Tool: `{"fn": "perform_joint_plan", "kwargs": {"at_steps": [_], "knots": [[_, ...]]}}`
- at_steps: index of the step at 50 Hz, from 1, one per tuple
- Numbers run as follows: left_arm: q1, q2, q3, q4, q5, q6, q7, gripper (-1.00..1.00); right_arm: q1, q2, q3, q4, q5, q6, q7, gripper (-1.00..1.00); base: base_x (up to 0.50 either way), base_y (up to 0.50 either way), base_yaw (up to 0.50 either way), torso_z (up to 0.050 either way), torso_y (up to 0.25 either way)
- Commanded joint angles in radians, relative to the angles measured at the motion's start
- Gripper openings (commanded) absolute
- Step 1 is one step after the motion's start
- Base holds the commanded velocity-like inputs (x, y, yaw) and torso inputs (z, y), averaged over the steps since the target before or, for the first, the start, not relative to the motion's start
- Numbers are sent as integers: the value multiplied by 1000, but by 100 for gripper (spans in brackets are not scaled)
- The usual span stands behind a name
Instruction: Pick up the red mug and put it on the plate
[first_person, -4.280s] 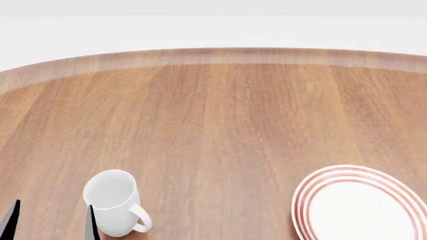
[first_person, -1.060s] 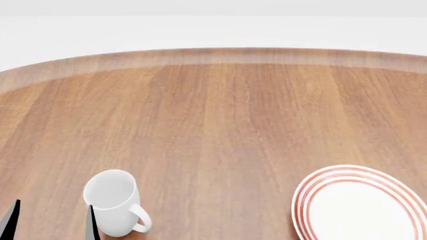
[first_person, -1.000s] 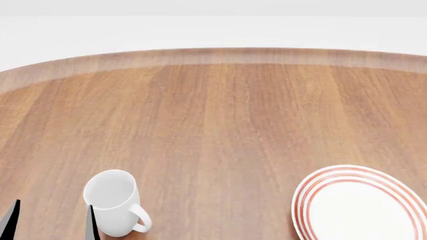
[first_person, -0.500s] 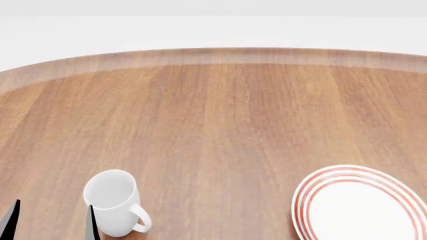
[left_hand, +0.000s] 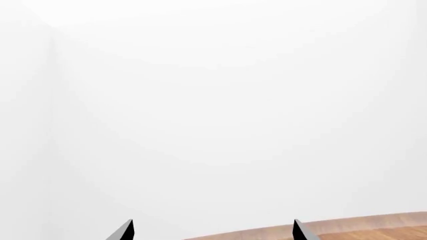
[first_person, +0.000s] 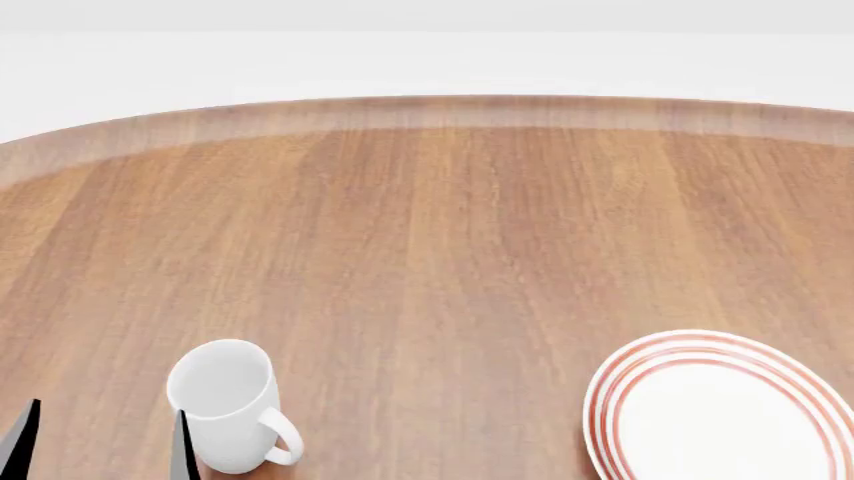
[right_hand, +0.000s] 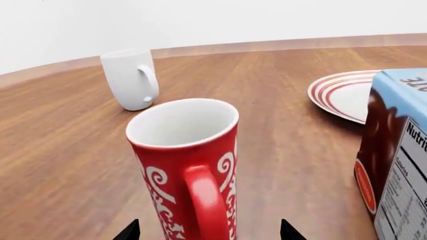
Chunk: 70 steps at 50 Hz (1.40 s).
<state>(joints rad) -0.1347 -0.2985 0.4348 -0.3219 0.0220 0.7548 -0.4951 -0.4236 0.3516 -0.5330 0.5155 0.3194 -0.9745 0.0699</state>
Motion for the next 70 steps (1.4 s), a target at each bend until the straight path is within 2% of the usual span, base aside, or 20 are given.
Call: {"fn": "perform_joint_plan", "kwargs": {"at_steps": [1,3,4,23,28,32,42,48,53,59,62,66,70], "knots": [[-1,-2,3,0,-1,0,-3,100,12,-12,5,25,7,-7,-17,100,0,0,0,0,0],[-1,-2,3,0,0,-1,-3,100,8,-11,6,21,1,-7,-16,100,0,0,0,0,0],[-1,-2,3,0,0,-1,-4,100,7,-12,9,20,-3,-4,-12,-100,0,0,0,0,0],[-2,-4,7,-1,1,2,-9,100,-28,-16,24,15,-14,-21,-14,-100,0,0,0,0,0],[-3,-5,8,-1,3,2,-12,100,-49,-1,35,-49,-28,9,11,-100,0,0,0,0,0],[-3,-5,8,-1,2,3,-13,100,-84,28,56,-187,-66,80,72,-100,0,0,0,0,0],[-4,-5,9,-4,1,8,-17,100,-315,189,175,-1027,-211,421,288,-100,0,0,0,0,0],[-5,-5,11,-6,0,12,-18,100,-327,222,189,-1290,-248,609,333,-100,0,0,0,0,0],[-6,-6,11,-8,3,16,-21,100,-281,234,211,-1411,-213,734,358,-100,0,0,0,0,0],[-6,-6,13,-9,3,17,-23,100,-164,239,249,-1554,-125,971,409,-100,0,0,0,0,0],[-7,-6,13,-9,4,17,-24,100,-38,335,194,-1562,-42,1039,541,-100,0,0,0,0,0],[-7,-7,13,-9,5,17,-26,100,233,524,-2,-1562,113,1080,805,-100,0,0,0,0,0],[-7,-7,14,-9,4,17,-27,100,441,610,-110,-1562,251,1109,958,-100,0,0,0,0,0]]}}
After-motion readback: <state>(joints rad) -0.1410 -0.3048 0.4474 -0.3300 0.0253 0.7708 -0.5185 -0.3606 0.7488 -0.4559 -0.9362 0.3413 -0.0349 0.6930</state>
